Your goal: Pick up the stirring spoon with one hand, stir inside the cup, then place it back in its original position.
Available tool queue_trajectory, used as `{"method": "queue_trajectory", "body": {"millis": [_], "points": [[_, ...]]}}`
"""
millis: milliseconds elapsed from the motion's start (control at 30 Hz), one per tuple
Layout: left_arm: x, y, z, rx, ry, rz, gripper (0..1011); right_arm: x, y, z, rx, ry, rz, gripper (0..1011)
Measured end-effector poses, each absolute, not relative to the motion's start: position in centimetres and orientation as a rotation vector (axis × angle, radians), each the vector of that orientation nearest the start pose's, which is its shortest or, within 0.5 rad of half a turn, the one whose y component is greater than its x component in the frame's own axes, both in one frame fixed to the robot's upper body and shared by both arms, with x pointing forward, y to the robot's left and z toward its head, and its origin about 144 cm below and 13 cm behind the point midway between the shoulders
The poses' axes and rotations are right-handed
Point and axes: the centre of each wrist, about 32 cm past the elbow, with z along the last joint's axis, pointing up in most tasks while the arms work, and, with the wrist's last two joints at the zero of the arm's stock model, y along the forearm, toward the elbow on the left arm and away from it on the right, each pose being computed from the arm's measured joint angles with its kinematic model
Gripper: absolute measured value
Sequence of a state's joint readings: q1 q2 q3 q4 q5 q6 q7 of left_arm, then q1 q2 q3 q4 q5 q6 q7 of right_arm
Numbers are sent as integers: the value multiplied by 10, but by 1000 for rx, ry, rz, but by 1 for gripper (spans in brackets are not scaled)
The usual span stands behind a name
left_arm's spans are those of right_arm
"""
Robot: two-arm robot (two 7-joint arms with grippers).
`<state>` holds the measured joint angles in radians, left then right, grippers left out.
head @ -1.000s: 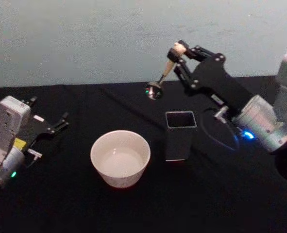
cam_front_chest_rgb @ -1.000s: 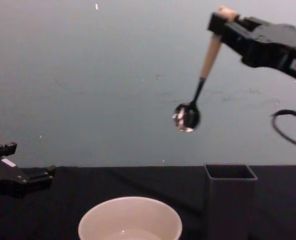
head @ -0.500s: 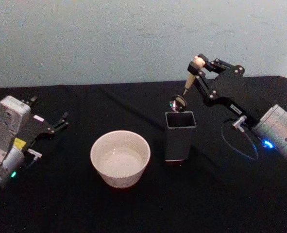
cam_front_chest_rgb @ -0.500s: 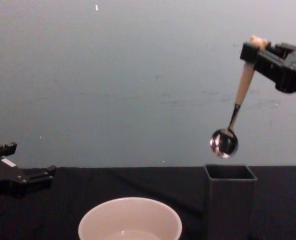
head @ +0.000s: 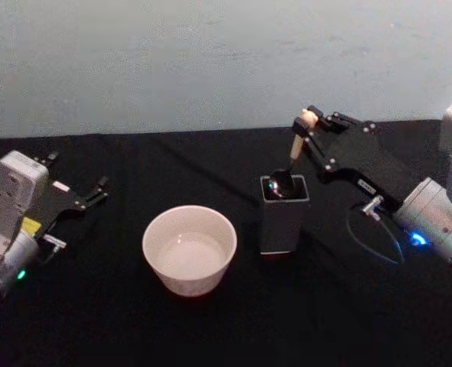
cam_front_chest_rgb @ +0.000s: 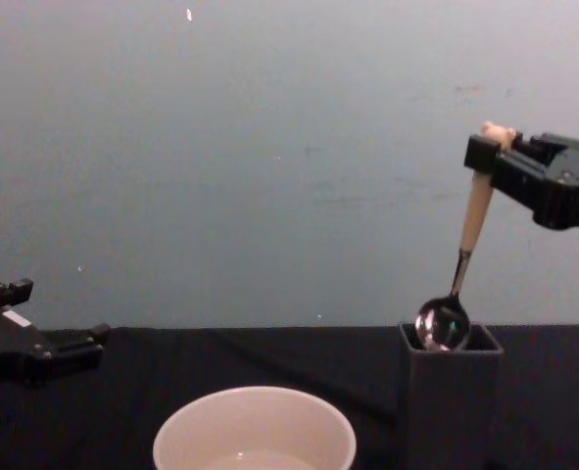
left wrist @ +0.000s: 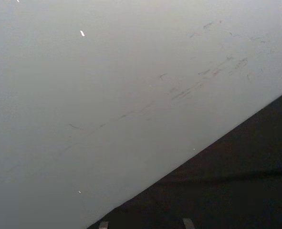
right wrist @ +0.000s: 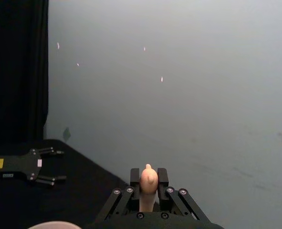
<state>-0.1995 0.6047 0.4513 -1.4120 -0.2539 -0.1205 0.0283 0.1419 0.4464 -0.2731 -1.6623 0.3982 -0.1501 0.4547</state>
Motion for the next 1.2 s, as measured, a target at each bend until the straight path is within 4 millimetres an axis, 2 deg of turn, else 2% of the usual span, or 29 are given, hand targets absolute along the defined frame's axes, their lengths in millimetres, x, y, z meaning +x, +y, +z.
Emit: {"method": "queue_trajectory", "body": {"millis": [733,1200], "points": [[489,310,1140,305,-285,1248,1001,476,-244,1186,58,-17,-994,213],[489,310,1140,304,-285,1248,1001,473,-237,1175,35,52,-1003,212]]}}
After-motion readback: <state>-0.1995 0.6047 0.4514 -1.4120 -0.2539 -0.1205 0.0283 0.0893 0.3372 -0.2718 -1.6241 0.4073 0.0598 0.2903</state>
